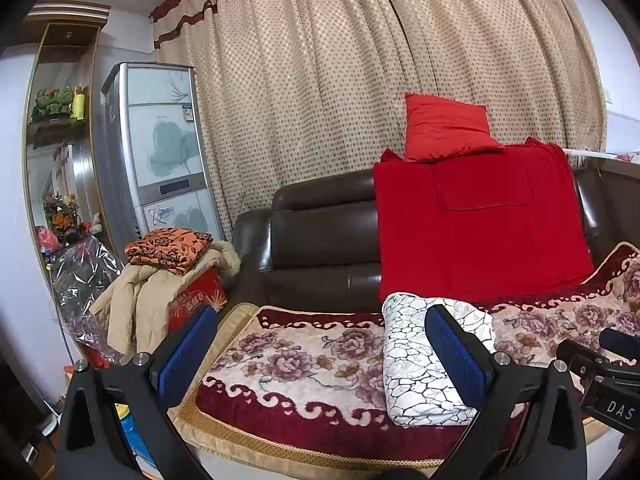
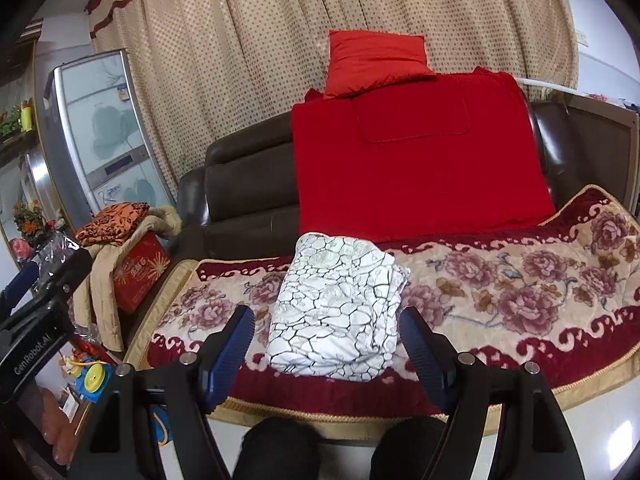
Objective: Fold large clothes
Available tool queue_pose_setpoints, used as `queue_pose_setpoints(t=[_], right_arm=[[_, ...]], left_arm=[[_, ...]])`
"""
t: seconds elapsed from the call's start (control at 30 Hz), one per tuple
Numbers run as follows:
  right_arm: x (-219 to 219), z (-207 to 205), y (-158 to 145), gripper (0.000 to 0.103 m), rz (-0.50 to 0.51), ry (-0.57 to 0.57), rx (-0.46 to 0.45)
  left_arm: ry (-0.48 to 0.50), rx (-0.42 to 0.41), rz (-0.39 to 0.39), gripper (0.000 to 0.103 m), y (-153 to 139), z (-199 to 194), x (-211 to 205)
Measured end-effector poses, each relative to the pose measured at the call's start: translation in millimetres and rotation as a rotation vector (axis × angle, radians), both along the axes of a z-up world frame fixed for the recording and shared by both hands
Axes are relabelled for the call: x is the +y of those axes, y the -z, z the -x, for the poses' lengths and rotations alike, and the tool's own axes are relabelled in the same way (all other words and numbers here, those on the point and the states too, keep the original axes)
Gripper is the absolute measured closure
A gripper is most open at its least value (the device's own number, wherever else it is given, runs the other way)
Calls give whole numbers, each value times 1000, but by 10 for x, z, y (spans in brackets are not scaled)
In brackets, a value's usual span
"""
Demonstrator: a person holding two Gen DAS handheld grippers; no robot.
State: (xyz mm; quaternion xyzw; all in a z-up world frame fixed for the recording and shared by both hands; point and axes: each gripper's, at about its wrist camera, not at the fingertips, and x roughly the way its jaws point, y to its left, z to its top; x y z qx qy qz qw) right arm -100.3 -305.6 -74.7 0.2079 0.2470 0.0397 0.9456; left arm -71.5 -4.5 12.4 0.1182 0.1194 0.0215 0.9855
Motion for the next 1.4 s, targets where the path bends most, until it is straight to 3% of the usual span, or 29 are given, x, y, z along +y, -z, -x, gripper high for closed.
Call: queue_pose_setpoints(t=[0.57,1.4], right_arm=[[37,143,-197,25,31,4,-4],[43,-266,-103,25,67,29,66]], left_arm=[[19,19,-5,0,-73,94,68],[29,108,11,0,67,-444,12]])
